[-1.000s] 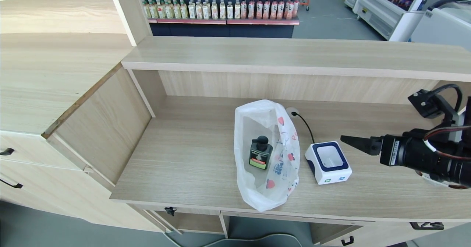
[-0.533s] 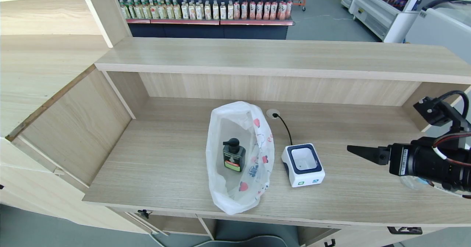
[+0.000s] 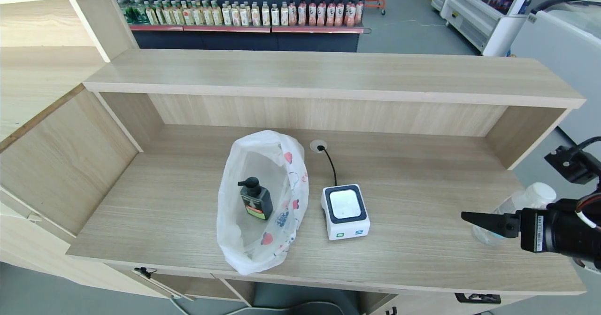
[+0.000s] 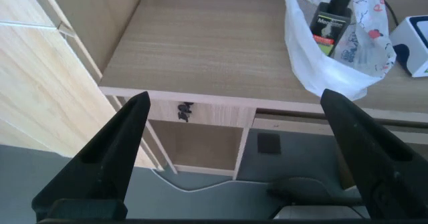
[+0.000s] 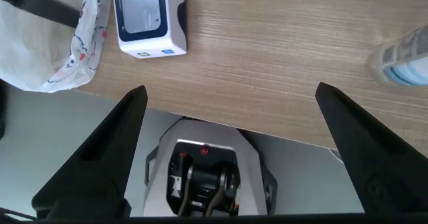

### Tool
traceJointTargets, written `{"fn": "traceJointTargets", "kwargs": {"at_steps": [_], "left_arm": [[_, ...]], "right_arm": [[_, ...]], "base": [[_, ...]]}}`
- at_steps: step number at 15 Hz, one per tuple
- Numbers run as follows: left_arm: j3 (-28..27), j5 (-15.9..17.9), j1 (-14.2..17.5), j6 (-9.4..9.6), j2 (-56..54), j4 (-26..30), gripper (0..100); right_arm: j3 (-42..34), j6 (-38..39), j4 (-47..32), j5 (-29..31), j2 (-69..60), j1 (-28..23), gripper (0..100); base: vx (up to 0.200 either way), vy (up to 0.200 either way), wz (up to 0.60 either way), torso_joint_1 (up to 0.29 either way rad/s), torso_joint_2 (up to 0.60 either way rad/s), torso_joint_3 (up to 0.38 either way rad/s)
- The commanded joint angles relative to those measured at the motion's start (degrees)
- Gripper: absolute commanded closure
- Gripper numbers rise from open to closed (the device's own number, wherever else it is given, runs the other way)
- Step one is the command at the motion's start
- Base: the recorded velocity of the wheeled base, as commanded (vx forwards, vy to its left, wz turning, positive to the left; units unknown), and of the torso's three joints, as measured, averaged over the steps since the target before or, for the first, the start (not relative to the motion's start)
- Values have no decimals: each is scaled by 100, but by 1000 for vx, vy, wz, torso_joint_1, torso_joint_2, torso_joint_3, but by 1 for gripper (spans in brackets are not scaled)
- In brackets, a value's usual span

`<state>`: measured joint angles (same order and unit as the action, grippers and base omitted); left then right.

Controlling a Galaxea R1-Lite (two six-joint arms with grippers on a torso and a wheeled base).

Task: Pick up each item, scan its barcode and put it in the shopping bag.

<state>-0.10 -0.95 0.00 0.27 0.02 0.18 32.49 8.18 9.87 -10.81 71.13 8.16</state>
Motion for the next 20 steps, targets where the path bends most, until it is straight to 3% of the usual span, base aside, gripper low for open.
{"fn": "traceJointTargets", "kwargs": {"at_steps": [1, 6, 10, 13, 17, 20], "left_arm": [[1, -2, 0, 0, -2, -1, 0], [1, -2, 0, 0, -2, -1, 0], [1, -2, 0, 0, -2, -1, 0], [1, -2, 0, 0, -2, -1, 0], [1, -2, 0, 0, -2, -1, 0], [1, -2, 0, 0, -2, -1, 0]], "right_arm": [[-120, -1, -29, -9, -240, -25, 0], [-208, -27, -390, -44, -592, -16, 0], [-296, -45, -399, -17, -662, -25, 0], [-480, -546, -381, 238, -785, -306, 0], [-682, -572, -258, 589, -759, -490, 0], [-1052, -677, 674, 756, -434, -552, 0]], "base": [[0, -200, 0, 7, 2, 2], [0, -200, 0, 1, 3, 1], [-200, -200, 0, 5, 2, 2], [0, 0, 0, 0, 0, 0], [0, 0, 0, 0, 0, 0], [0, 0, 0, 0, 0, 0]]}}
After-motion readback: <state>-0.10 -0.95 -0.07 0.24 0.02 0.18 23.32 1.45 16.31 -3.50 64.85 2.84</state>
